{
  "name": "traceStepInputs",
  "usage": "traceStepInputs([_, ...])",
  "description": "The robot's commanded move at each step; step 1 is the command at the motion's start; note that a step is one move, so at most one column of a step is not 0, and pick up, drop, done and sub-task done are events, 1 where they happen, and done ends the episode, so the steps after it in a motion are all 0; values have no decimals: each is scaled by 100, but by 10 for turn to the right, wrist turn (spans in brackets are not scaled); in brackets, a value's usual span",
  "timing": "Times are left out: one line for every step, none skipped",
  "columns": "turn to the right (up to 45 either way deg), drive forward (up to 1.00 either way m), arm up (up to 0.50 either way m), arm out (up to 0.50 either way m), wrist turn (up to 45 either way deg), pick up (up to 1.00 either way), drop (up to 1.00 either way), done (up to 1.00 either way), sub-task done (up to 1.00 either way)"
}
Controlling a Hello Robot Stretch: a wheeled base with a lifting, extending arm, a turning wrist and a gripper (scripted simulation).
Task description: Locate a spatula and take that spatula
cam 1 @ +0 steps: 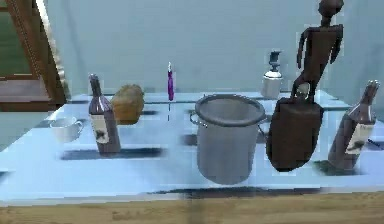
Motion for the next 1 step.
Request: traceStepInputs([450,0,0,0,0,0,0,0,0])
